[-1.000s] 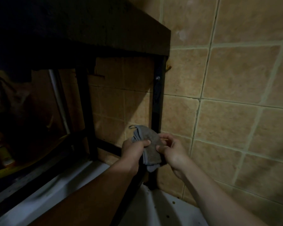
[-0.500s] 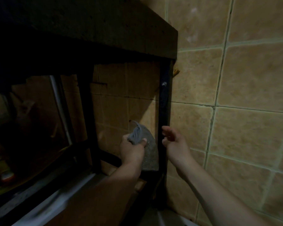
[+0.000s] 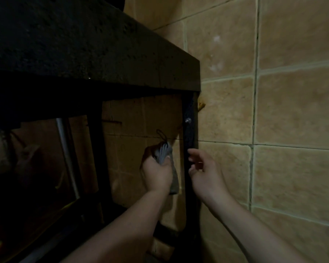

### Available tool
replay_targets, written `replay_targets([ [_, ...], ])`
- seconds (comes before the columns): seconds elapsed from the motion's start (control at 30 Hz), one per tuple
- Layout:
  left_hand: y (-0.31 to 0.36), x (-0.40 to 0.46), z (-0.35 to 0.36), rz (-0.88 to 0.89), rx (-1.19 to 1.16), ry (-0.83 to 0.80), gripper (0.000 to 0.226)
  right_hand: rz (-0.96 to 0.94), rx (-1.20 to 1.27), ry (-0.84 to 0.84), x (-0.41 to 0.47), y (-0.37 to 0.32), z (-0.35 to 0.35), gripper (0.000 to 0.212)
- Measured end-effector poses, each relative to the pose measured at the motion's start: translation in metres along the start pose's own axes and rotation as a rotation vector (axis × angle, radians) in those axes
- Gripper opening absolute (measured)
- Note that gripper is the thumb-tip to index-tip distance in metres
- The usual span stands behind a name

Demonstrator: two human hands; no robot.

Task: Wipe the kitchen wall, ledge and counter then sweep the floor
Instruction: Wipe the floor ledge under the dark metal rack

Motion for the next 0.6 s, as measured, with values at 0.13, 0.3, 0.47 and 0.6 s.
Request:
replay_targets([
  [0.13,0.016,0.023,0.01,-0.047,0.126,-0.007,0.02,-0.016,0.019,0.003,0.006,-0.006,-0.001,0.045],
  [0.3,0.034,0.057,0.04,-0.017,0.211,-0.125,0.034,-0.009,0.055,0.014,0.014,-0.008,-0.005,0.042],
  [0.47,0.045,0.061,0.045,0.182,0.218,0.053,0.044,-0.062,0.06,0.043,0.024,-0.01,-0.011,0.045],
  [0.6,0.045,0.053,0.043,0.281,0.226,0.04,0.045,-0.044,0.053,0.035,0.023,0.005,-0.009,0.046],
])
Point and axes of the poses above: each hand's wrist, its own x-axis towards the middle knuckle, its own z-axis out of the palm, y = z × x, the point moved 9 cm from there along x, towards the middle knuckle, and after that the axes turned 2 degrees about -x, right-handed, at the moved point
